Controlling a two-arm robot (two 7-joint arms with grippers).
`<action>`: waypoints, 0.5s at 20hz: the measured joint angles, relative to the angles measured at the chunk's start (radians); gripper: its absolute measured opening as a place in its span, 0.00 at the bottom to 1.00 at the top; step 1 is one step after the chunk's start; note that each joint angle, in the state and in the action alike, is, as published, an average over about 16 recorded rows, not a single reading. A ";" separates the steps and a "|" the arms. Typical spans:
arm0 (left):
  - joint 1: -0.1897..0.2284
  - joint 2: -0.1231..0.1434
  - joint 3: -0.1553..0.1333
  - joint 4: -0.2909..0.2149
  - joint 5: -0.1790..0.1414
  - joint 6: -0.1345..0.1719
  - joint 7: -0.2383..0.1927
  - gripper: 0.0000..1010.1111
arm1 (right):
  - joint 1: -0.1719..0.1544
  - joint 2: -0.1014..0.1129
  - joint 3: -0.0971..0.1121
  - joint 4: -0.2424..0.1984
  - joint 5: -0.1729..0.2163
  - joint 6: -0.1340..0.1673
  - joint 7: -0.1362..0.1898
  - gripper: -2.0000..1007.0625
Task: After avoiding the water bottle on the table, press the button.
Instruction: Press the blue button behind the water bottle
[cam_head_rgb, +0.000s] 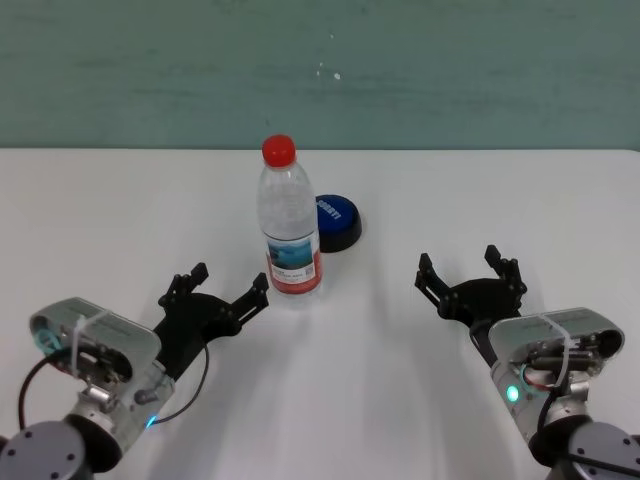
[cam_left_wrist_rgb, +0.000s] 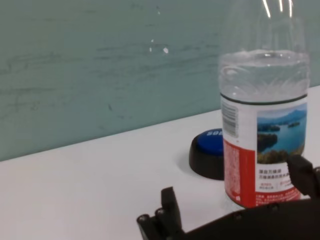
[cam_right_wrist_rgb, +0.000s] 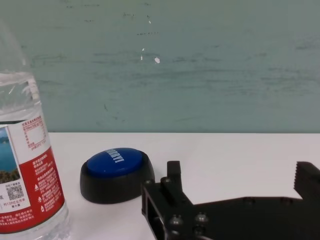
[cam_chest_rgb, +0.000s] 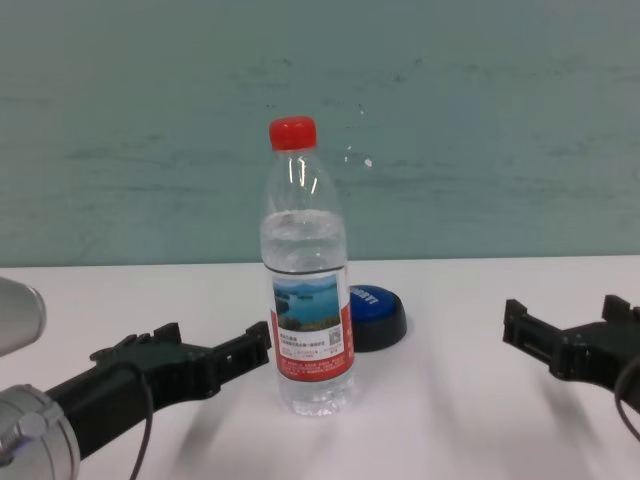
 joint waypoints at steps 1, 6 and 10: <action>0.002 0.000 0.000 -0.002 0.000 -0.001 0.001 0.99 | 0.000 0.000 0.000 0.000 0.000 0.000 0.000 1.00; 0.015 0.001 -0.004 -0.015 0.000 -0.005 0.006 0.99 | 0.000 0.000 0.000 0.000 0.000 0.000 0.000 1.00; 0.028 0.002 -0.009 -0.030 0.001 -0.009 0.011 0.99 | 0.000 0.000 0.000 0.000 0.000 0.000 0.000 1.00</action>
